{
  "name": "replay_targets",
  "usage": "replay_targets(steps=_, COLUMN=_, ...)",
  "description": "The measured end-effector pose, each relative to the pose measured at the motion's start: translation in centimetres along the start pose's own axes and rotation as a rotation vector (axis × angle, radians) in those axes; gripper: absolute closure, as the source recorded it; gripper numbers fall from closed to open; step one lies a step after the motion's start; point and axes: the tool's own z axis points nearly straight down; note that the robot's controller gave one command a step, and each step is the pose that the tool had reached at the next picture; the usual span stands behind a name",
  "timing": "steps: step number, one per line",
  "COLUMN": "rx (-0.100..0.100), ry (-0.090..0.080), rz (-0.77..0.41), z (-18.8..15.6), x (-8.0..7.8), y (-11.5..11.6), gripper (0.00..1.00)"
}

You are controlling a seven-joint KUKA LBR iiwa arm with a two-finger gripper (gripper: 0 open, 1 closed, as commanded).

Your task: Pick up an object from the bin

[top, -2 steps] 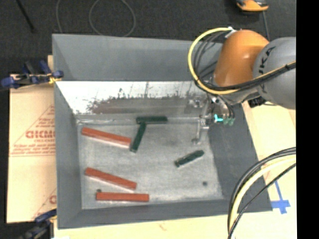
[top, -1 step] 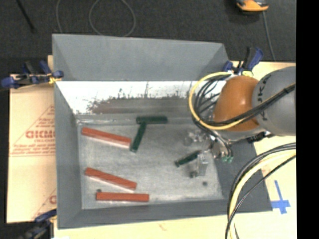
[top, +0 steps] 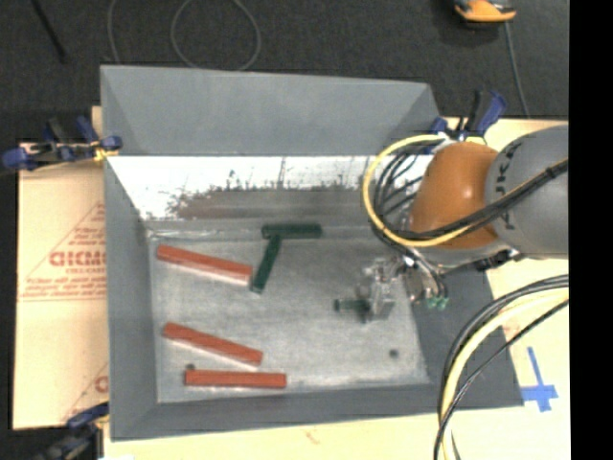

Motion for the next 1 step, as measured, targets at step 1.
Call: replay_targets(steps=1, rx=0.002, ry=-0.007, rz=0.032, z=-18.61, x=0.01, y=-2.92, gripper=1.00)
